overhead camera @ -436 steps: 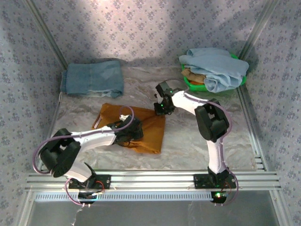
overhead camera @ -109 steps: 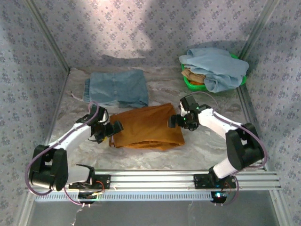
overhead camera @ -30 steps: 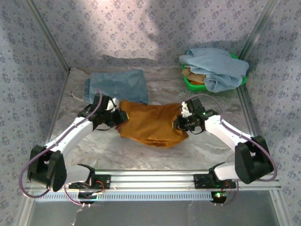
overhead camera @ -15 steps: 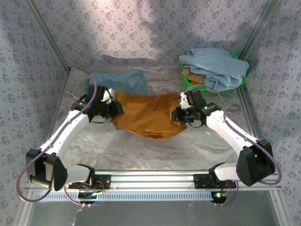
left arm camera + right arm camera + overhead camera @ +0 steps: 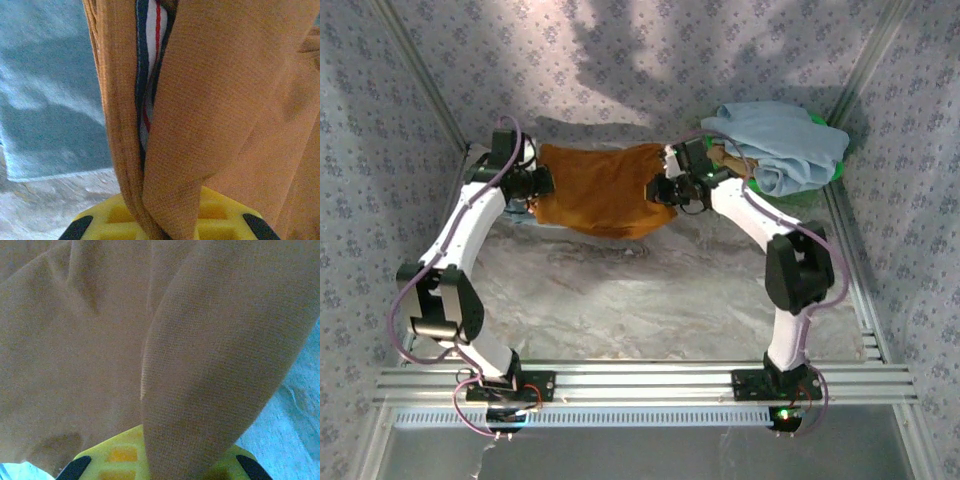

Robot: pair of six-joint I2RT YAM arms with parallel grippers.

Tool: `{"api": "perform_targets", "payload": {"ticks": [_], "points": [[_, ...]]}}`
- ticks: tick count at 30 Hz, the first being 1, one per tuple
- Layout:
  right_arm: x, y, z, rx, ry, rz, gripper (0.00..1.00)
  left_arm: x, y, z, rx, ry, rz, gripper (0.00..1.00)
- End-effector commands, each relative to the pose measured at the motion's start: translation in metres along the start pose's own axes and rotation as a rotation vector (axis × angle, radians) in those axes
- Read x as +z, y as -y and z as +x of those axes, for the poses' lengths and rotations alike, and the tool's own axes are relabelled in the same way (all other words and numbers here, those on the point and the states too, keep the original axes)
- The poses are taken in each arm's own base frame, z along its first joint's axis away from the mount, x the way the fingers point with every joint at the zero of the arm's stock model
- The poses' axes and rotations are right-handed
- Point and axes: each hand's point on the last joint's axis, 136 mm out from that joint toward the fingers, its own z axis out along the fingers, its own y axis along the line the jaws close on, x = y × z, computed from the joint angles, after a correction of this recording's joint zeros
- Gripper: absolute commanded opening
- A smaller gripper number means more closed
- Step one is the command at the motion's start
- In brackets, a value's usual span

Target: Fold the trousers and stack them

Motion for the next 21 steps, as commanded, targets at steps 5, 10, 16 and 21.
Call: {"api": "perform_targets", "payload": {"ticks": [5, 10, 16, 21], "points": [[0.031, -0.024, -0.035, -0.03, 0.007, -0.095, 0.0, 0.005, -0.053, -0.073, 0.033, 0.16, -0.123, 0.0], [0.057, -0.028, -0.041, -0.022, -0.018, -0.125, 0.0, 0.02, -0.081, -0.085, 0.013, 0.15, -0.155, 0.0], [0.09, -0.024, -0.041, 0.009, -0.062, -0.135, 0.0, 0.051, -0.105, -0.092, -0.02, 0.13, -0.157, 0.0], [0.117, -0.012, -0.034, 0.027, -0.101, -0.116, 0.0, 0.085, -0.126, -0.079, -0.022, 0.068, -0.192, 0.0]]}}
